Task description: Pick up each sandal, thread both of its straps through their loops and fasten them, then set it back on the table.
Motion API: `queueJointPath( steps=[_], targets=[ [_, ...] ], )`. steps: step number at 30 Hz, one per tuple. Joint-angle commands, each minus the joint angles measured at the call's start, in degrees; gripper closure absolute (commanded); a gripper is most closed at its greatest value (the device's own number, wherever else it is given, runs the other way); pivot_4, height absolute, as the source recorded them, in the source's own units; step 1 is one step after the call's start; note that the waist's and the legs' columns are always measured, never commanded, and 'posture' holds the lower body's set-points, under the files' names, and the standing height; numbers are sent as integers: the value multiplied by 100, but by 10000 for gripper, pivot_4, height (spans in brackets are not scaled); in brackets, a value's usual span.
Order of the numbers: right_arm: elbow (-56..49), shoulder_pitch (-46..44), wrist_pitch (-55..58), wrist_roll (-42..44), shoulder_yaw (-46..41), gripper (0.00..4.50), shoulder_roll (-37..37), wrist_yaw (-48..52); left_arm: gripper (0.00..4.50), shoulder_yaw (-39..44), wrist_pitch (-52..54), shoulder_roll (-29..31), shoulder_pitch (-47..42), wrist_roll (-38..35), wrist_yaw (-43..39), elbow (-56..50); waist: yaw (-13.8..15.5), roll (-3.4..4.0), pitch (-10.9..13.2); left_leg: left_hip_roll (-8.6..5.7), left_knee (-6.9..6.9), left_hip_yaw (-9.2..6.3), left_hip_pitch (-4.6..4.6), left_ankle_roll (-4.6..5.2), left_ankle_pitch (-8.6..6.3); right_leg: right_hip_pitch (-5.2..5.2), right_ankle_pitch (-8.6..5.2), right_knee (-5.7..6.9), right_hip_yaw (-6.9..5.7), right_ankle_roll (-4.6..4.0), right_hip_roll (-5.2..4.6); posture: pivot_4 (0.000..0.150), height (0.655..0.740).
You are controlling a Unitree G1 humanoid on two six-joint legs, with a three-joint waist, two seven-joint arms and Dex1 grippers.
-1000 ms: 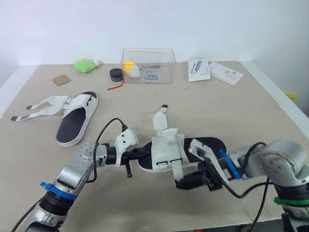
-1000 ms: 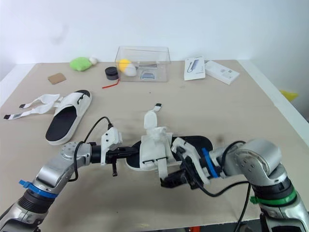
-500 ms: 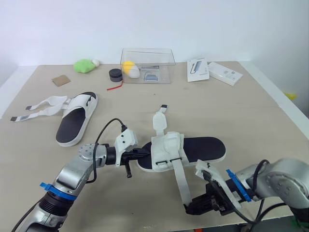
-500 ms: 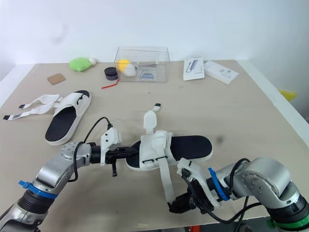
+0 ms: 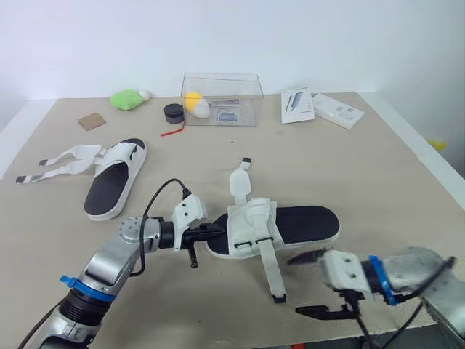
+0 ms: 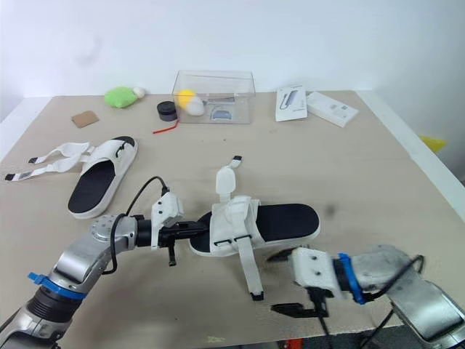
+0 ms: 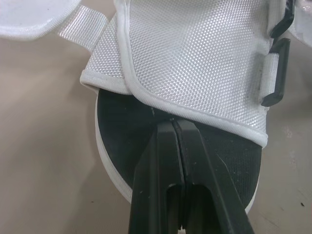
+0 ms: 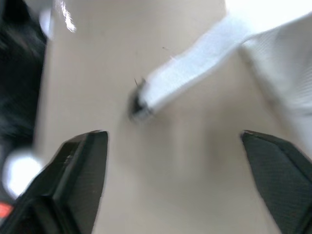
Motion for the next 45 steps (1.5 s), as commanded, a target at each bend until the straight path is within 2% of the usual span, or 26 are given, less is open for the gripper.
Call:
queueJointPath(
  steps=[1,3,6,11,18,24,27,28,30,34,35,37,39,42,45],
  targets=[
    [1207,-449,-3174,-652,-166,207,152,228,45000,-189,95,25,137,54,-85,98,-6,0,1,0,0,2,6,0,0,5,0,-1,0,0,2,1500,7400],
    [1822,-863,-4522,-923,-56,207,278,105,45000,-195,81,12,119,63,-91,128,-9,-1,1,1,-1,5,18,0,0,15,0,0,1,-2,4,1500,7400],
    [2441,-1458,-5977,-1454,146,207,557,-265,45000,-207,75,-11,96,65,-88,152,-6,-4,4,3,-10,9,56,-1,0,53,-6,0,0,-11,7,1500,7400],
    [2906,-1891,-7391,-2159,361,207,835,-929,45000,-224,111,-47,113,53,-59,98,6,1,1,6,-25,3,73,-1,0,66,-9,1,6,-17,6,1500,7400],
    [3125,-2056,-7930,-3285,288,207,1393,-1651,45000,-210,154,-46,146,45,-45,51,4,-4,0,-2,-27,11,86,0,-1,77,-14,0,20,-7,-19,1500,7400],
    [3091,-2086,-7975,-4234,96,207,1911,-2137,45000,-210,198,-54,133,55,-38,33,-13,-37,-16,12,-52,3,189,-3,-3,152,-24,0,13,-29,-7,1500,7400],
    [3012,-2023,-8001,-4544,158,207,2001,-2324,45000,-202,210,-52,127,53,-43,34,-13,-44,-24,15,-66,-1,201,-4,-1,154,-27,1,12,-36,-1,1500,7400],
    [2988,-1989,-8007,-4632,170,5365,2028,-2388,45000,-203,206,-57,119,58,-40,42,-13,-50,-31,16,-72,-1,204,-4,0,155,-28,1,13,-40,0,1500,7400],
    [2940,-1938,-8018,-4770,199,11820,2038,-2521,45000,-200,202,-63,109,61,-33,49,-13,-55,-34,21,-77,-3,207,-5,0,155,-30,2,12,-47,6,1500,7400],
    [2929,-1970,-8040,-4912,296,30870,1958,-2821,45000,-195,195,-74,99,66,-27,71,-7,-43,-34,21,-84,-5,206,-5,0,153,-33,2,12,-54,7,1500,7400],
    [2957,-1991,-7990,-4835,413,36690,1871,-2913,45000,-193,194,-81,94,70,-22,76,-6,-41,-33,17,-85,-4,203,-5,0,151,-34,2,12,-53,4,1500,7400],
    [3000,-2080,-7866,-4404,940,44797,1500,-3105,45000,-186,198,-84,88,70,-22,84,-6,-43,-33,12,-87,-1,200,-5,0,150,-37,2,13,-47,-2,1500,7400],
    [2867,-2126,-7468,-3731,1561,44797,1011,-3190,45000,-186,200,-80,85,73,-28,90,-6,-41,-32,3,-87,5,197,-8,-2,148,-42,1,15,-40,-15,1500,7400],
    [2099,-2262,-6139,-1944,2452,44797,172,-2896,45000,-177,188,-50,68,76,-62,121,-2,-31,-26,-5,-94,11,196,-7,-4,146,-50,1,23,-32,-26,1500,7400],
    [1196,-2469,-4743,-397,2741,44797,-275,-2414,45000,-161,162,-20,59,83,-102,161,-6,-27,-24,-4,-93,10,196,-6,-4,146,-51,1,34,-30,-26,1500,7400]
  ],
)
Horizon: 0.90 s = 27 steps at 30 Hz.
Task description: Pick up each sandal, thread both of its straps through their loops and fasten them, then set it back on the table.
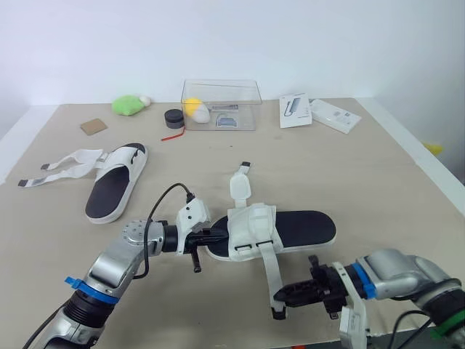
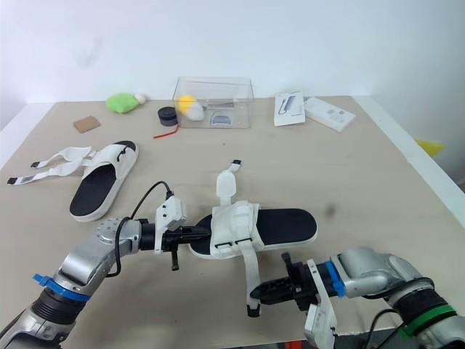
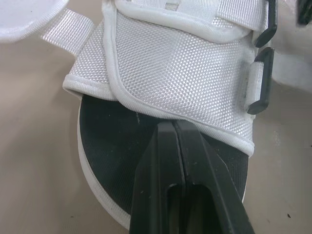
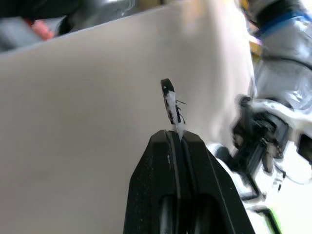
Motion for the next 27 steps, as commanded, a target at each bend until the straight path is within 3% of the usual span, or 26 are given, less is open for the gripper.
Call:
queueJointPath(
  steps=[1,6,11,21,27],
  targets=[
    [-1254,-309,1893,2139,158,44797,-408,566,45000,-100,42,77,32,85,-56,127,1,1,0,2,1,-3,0,0,0,0,0,0,-2,0,2,1500,7400],
    [-2531,-792,5309,4775,-209,44797,-676,1049,45000,-116,13,47,-25,106,-76,193,13,1,1,10,1,-21,-7,-1,0,1,-4,0,-25,-7,2,1500,7400],
    [-2456,-1926,8393,6235,-645,44797,-263,679,45000,-129,1,26,-8,110,-60,181,14,6,4,12,4,-23,-22,-2,-1,-11,-4,-2,-36,-8,-10,1500,7400],
    [-1755,-2349,11149,6513,-1389,44797,762,-74,45000,-137,18,18,26,115,-63,115,27,6,3,10,7,-37,-78,-7,-15,-43,-19,-8,-55,-6,-4,1500,7400],
    [-1436,-2339,11308,5624,-1572,44797,1088,169,45000,-158,30,14,41,120,-67,78,27,7,2,4,16,-32,-123,-4,-13,-80,-1,-8,-57,20,-2,1500,7400]
  ],
)
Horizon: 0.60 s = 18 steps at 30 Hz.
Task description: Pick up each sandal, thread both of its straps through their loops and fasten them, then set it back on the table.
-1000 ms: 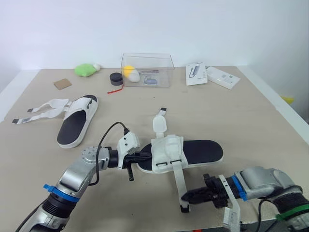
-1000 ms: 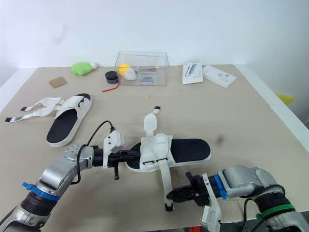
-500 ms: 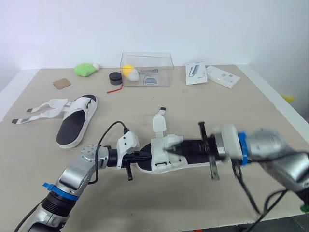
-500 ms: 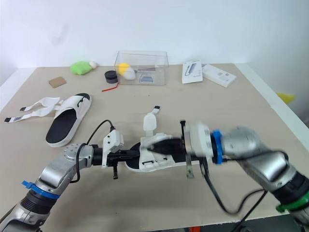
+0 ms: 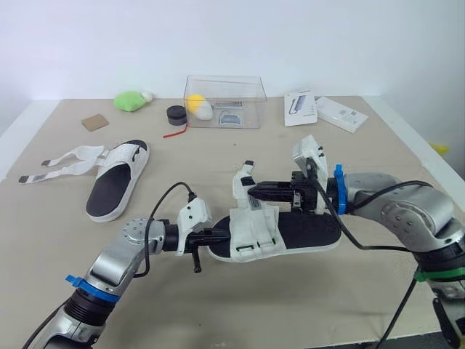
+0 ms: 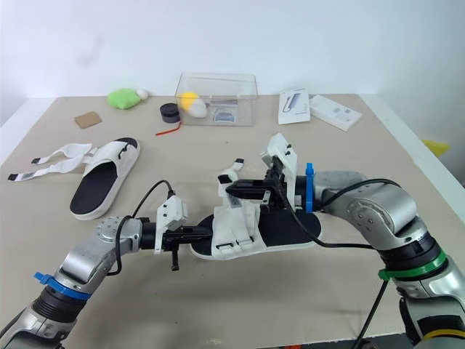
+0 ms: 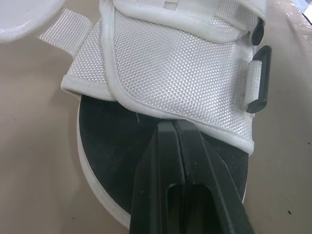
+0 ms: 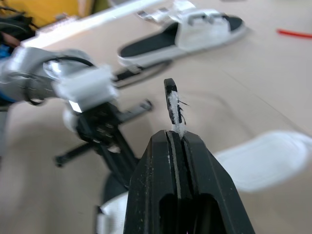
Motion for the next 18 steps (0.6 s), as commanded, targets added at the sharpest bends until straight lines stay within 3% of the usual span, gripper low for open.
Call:
queueJointPath(
  steps=[1,18],
  targets=[
    [131,-107,72,-430,-333,44797,98,150,45000,-124,92,53,99,126,65,87,-1,0,0,0,0,0,-2,0,0,-2,8,0,0,14,0,1500,7400],
    [656,-261,437,-1654,-454,44797,660,581,45000,-142,94,29,130,116,122,44,-4,0,0,-3,0,1,-7,0,0,-8,12,0,1,19,2,1500,7400]
  ],
)
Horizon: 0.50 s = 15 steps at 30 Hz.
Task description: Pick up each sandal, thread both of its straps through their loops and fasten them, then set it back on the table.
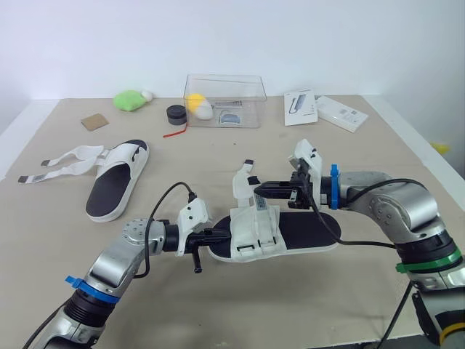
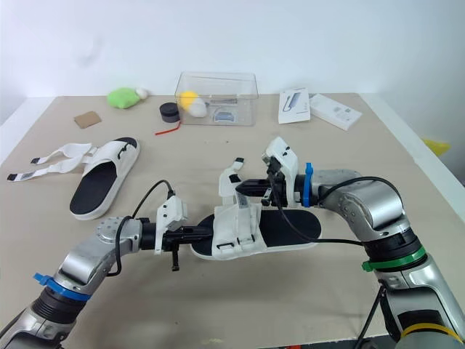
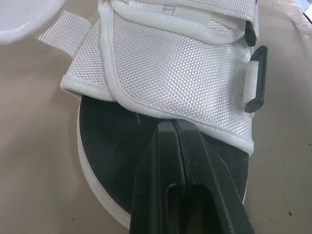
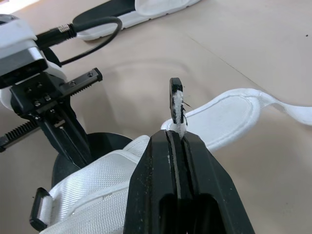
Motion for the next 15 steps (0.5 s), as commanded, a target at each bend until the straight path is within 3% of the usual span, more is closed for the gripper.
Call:
queueJointPath(
  steps=[1,15],
  targets=[
    [32,-103,-26,-238,-247,44797,31,49,45000,-137,85,25,87,112,44,114,0,0,0,0,0,0,0,0,0,0,0,0,0,0,0,1500,7400],
    [239,14,87,-860,-261,44797,174,75,45000,-115,48,13,54,122,50,169,-2,0,0,-3,1,1,1,1,0,0,1,0,2,1,-1,1500,7400]
  ],
)
